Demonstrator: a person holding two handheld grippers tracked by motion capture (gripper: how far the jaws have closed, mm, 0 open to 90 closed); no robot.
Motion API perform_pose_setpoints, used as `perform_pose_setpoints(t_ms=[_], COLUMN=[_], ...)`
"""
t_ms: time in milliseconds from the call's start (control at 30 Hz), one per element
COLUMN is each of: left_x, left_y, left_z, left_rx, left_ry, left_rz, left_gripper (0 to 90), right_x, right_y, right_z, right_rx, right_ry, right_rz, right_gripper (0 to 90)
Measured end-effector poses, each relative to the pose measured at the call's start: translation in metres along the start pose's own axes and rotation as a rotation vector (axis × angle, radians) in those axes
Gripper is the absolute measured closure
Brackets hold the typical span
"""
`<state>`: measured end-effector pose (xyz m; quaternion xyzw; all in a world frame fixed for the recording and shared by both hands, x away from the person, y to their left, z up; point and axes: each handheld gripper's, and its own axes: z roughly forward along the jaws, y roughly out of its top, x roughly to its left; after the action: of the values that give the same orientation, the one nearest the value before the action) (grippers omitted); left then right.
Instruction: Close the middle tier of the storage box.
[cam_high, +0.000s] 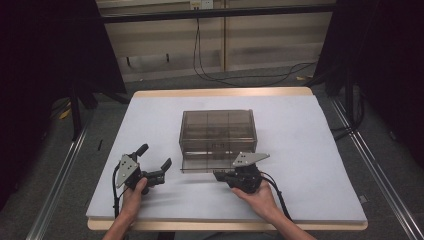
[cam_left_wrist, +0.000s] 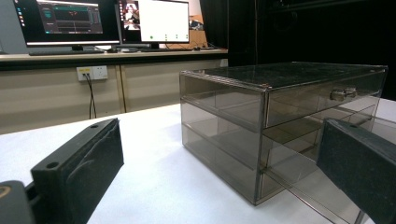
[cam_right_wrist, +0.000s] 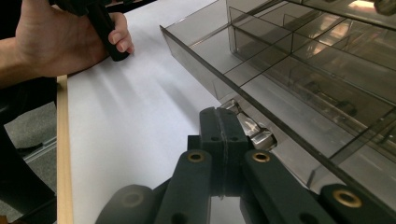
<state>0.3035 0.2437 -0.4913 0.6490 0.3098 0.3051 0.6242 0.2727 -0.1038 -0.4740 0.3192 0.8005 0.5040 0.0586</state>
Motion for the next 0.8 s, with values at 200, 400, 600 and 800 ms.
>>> perform_pose_setpoints(t_ms=[200,400,600,800], left_x=[-0.0002,0.0,0.0,0.0], left_y=[-0.0001,0.0,0.0,0.0], left_z=[0.0,0.0,0.0,0.0], left_rx=[0.0,0.001,0.0,-0.001], left_ry=[0.001,0.001,0.0,0.0], left_rz=[-0.005,-0.001,-0.002,-0.001], left_gripper=[0.9,0.9,0.9,0.9], right_x=[-0.0009,-0.0011,-0.0018,-0.0023], right_y=[0.0002,0.0002,0.0032,0.0015], right_z=[0.0001,-0.0002,0.0002,0.0011], right_rx=[-0.008,-0.002,0.012,0.0], right_ry=[-0.003,-0.009,-0.014,-0.012], right_rz=[0.01,-0.001,-0.007,-0.003], right_gripper=[90.0,90.0,90.0,90.0])
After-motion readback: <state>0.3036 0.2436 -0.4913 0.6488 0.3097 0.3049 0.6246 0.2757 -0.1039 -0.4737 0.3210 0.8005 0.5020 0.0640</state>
